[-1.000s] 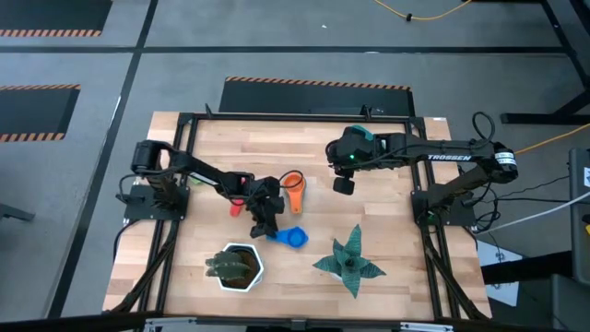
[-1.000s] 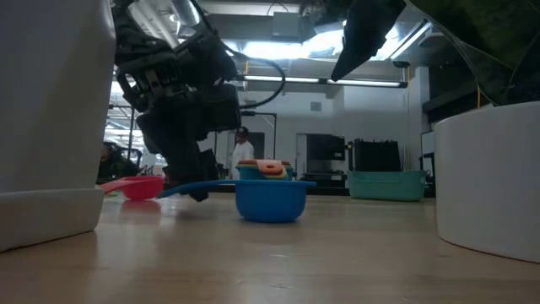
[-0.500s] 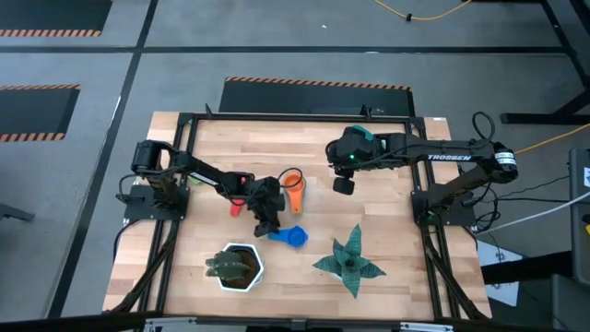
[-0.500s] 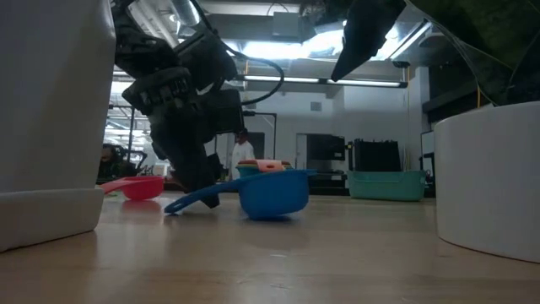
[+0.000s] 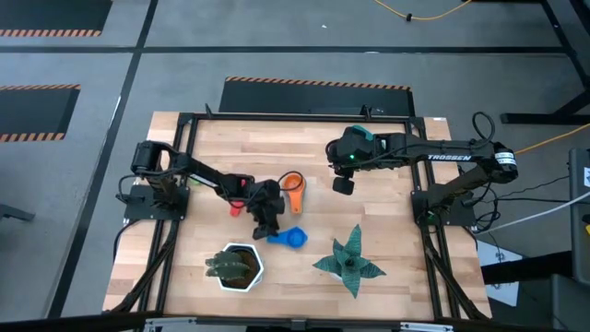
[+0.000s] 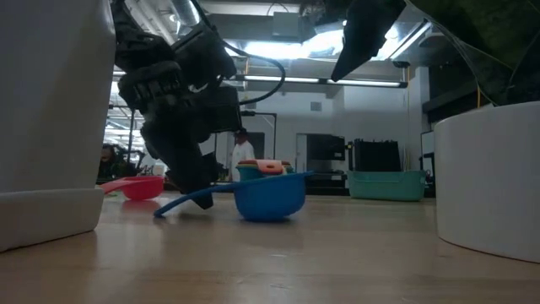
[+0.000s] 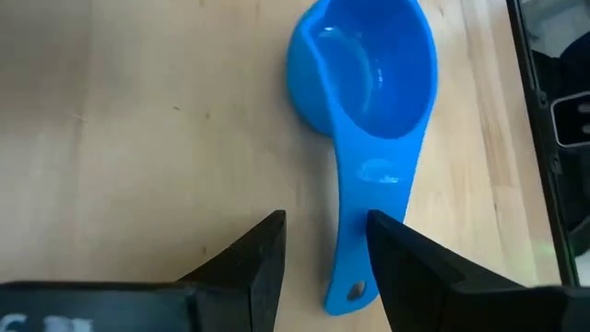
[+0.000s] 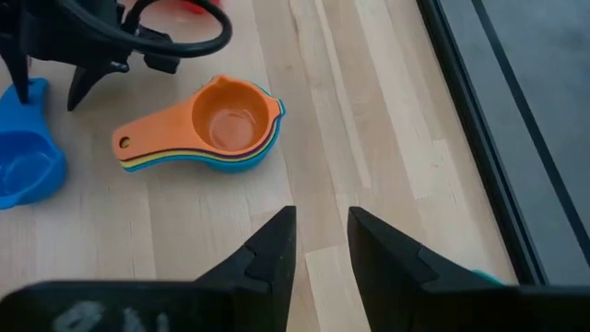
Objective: Nest measuring cups in basket
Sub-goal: Stack the blue measuring cup on top of the orange measuring cup
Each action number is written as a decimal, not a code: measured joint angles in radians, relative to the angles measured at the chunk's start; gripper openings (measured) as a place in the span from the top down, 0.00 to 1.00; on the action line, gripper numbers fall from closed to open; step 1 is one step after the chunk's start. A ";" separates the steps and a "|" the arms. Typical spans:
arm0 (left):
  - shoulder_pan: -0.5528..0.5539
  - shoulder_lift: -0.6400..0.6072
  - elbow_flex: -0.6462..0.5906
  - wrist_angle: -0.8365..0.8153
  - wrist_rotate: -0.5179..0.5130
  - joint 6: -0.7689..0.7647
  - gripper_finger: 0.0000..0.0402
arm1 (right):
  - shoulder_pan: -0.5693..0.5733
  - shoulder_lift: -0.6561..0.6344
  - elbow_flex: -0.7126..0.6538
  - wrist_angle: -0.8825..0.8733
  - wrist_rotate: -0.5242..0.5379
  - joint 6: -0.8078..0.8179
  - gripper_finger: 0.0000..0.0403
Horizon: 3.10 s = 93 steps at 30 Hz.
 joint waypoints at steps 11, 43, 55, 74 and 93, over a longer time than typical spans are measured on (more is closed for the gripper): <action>-0.039 0.000 0.000 0.000 0.043 0.002 0.64 | 0.000 0.000 0.000 0.000 0.000 0.000 0.74; -0.062 0.000 0.000 0.045 0.040 0.000 0.87 | 0.000 0.000 0.000 0.000 0.000 0.000 0.74; -0.062 0.000 0.000 0.052 0.042 0.000 0.97 | 0.000 0.000 0.000 0.000 0.000 0.000 0.74; -0.007 -0.092 0.000 0.107 0.090 -0.083 1.00 | 0.000 0.000 0.000 -0.079 0.003 -0.014 0.74; 0.122 -0.414 0.001 0.058 -0.044 -0.305 1.00 | 0.000 -0.098 -0.006 -0.159 0.075 -0.019 0.74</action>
